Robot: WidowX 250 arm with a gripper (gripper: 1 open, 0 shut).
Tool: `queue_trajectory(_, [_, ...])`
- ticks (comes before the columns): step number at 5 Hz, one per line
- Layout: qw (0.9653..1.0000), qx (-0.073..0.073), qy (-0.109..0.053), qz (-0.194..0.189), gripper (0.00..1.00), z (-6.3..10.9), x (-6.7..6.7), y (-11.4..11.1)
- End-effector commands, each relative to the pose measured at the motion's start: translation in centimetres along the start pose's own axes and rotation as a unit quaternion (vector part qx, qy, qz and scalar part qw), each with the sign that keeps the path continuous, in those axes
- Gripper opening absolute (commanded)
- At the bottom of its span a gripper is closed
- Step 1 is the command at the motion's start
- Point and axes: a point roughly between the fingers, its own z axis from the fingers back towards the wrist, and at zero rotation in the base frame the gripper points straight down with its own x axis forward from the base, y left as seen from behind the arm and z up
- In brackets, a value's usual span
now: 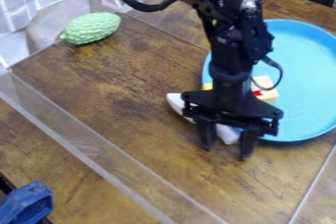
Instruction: Remove the white object from inside the blue tray and put it on the table
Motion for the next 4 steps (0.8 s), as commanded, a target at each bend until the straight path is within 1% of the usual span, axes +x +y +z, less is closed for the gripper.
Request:
queue_trajectory(1, [0.9997, -0.004, -0.023, -0.007, 0.0, 1.2, 1.3, 0.0])
queue_trajectory(3, [0.9995, 0.009, -0.023, -0.019, 0.0, 2.6, 1.2, 0.1])
queue_trajectory(4, [0.9994, 0.013, -0.023, -0.025, 0.0, 3.3, 1.1, 0.1])
